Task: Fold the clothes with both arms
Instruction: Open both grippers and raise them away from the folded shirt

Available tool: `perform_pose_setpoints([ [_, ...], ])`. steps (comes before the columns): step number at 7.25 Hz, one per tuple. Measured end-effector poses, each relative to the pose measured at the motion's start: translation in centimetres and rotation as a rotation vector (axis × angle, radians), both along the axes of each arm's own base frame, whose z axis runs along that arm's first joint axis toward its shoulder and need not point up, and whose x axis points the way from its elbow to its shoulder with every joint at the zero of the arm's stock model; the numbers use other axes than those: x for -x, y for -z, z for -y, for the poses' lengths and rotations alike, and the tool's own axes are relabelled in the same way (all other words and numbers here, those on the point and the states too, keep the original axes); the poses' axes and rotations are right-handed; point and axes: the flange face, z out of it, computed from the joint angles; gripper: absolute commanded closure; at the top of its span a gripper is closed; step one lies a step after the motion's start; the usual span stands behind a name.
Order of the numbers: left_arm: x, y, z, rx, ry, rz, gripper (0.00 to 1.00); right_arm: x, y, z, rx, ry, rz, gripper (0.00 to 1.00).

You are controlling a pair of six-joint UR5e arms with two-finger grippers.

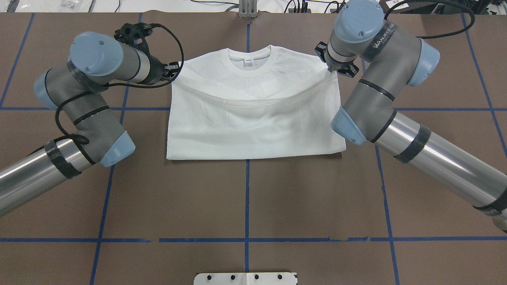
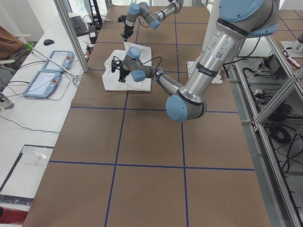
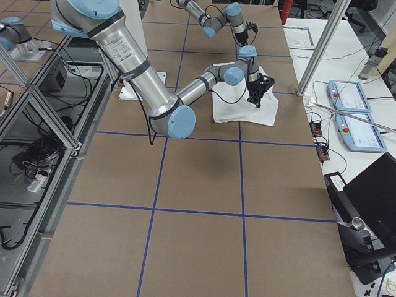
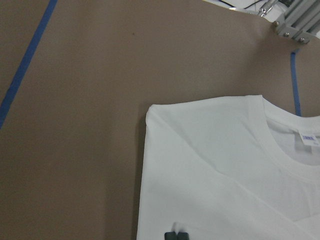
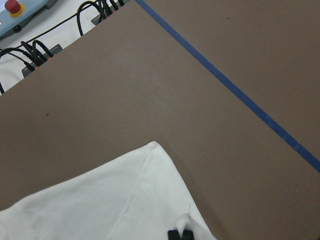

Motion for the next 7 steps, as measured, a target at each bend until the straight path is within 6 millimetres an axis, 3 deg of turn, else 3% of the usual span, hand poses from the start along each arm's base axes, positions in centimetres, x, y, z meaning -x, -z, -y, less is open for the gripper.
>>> perform_pose_setpoints([
  [3,-0.7,-0.6,3.0,-0.009,0.044,0.017,1.00,0.3,-1.1,3.4,0.027,-0.019,-0.025,1.00],
  [6,-0.2,-1.0,4.3,-0.013,0.072,0.024,1.00,0.9,-1.7,4.8,0.038,-0.026,-0.033,1.00],
  [7,-0.3,-1.3,4.5,-0.015,0.075,0.022,0.93,1.0,-2.2,5.1,0.035,-0.028,-0.029,1.00],
])
